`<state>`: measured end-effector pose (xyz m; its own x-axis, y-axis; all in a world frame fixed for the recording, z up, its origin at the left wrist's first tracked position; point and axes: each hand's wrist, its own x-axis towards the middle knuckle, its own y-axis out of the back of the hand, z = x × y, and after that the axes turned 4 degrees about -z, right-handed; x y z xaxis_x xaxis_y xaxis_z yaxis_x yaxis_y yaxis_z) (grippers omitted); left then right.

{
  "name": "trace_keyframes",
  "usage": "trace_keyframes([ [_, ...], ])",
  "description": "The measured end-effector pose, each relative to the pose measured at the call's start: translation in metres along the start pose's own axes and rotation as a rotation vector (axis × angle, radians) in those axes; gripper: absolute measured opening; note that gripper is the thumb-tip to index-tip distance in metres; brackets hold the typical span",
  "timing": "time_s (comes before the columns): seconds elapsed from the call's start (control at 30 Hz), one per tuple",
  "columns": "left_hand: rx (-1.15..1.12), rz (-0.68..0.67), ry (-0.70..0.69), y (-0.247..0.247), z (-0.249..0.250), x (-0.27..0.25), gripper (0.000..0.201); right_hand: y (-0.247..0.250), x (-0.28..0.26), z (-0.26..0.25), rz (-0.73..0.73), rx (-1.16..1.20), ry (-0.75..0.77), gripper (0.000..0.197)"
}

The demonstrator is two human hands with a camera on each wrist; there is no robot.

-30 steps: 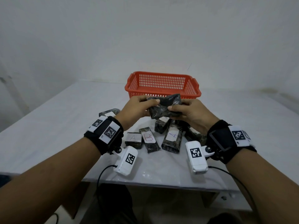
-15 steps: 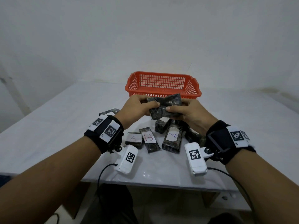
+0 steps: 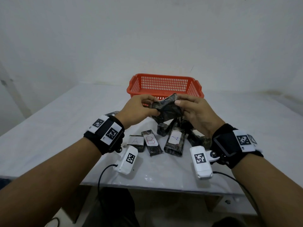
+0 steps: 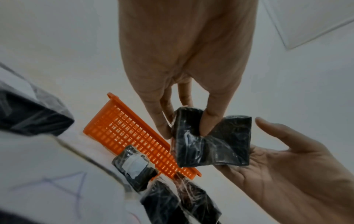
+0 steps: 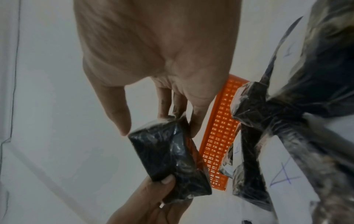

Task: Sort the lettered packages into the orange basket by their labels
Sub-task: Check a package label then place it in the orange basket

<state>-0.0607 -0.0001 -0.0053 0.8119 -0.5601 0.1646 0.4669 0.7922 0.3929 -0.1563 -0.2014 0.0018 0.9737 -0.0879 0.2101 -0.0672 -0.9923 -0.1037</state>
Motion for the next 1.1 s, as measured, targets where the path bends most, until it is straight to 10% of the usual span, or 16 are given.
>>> trace_keyframes([
  [0.37,-0.209,-0.003,-0.096,-0.004,0.002,-0.004,0.038,-0.007,-0.004,-0.003,-0.047,0.059,-0.200,0.044],
  [0.67,-0.237,-0.267,-0.079,0.000,0.008,-0.018,0.047,-0.007,0.000,0.004,-0.050,-0.080,-0.048,0.039],
  [0.8,-0.223,-0.186,-0.044,0.000,0.007,-0.018,0.031,-0.009,-0.001,0.007,-0.099,-0.099,-0.077,0.045],
  [1.1,-0.330,-0.205,-0.015,0.000,0.000,-0.020,0.050,-0.011,-0.004,0.007,-0.046,-0.110,-0.096,0.011],
])
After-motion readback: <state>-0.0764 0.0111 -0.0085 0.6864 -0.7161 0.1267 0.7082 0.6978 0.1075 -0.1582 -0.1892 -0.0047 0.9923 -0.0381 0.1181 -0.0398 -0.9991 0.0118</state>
